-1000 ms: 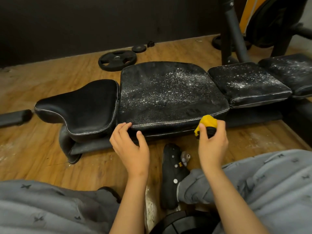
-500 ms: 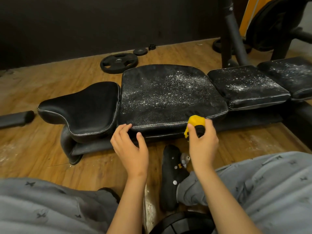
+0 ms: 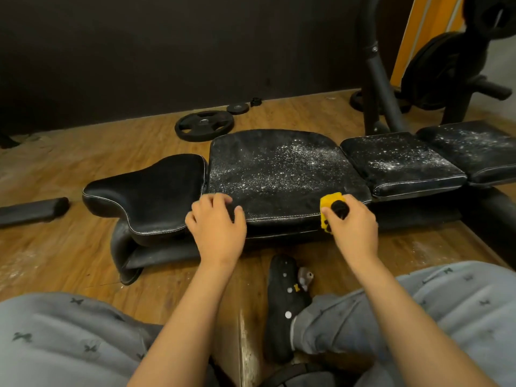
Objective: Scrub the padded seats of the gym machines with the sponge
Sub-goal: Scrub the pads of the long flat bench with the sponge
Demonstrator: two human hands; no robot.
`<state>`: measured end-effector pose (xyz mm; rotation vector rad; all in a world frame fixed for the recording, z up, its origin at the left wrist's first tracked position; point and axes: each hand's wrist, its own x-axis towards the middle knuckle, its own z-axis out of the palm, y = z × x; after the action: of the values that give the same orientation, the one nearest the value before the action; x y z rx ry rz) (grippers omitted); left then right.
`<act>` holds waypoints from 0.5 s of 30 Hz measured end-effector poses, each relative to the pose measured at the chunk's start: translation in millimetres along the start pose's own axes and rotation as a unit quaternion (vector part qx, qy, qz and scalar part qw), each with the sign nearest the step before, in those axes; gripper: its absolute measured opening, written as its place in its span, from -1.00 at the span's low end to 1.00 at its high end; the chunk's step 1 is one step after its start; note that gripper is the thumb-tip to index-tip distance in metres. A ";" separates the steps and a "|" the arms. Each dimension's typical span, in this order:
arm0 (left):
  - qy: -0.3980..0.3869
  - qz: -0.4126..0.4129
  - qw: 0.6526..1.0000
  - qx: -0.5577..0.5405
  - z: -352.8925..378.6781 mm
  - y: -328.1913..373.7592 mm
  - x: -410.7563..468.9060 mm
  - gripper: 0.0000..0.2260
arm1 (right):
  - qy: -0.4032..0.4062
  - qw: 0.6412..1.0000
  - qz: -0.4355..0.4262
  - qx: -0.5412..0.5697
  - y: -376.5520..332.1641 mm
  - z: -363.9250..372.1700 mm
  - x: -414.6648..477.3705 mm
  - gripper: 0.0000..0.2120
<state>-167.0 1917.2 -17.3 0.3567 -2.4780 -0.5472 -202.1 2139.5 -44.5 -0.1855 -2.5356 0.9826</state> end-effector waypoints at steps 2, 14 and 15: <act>-0.078 0.059 0.995 0.024 -15.9 8.6 33.2 -0.77 | -0.036 0.999 -0.001 -0.001 1.3 -9.2 12.9 -0.70; -0.281 0.221 0.925 0.126 -87.9 -38.3 136.5 -0.75 | -0.276 0.943 -0.188 0.006 -98.6 -41.8 66.4 -0.72; -0.276 0.214 0.930 0.118 -91.3 -42.8 139.3 -0.75 | -0.287 0.936 -0.204 0.009 -108.2 -41.9 73.1 -0.73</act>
<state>-219.8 1801.1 98.1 -0.2986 -3.0469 -0.1746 -248.0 2104.5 79.9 0.7082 -2.8861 0.9881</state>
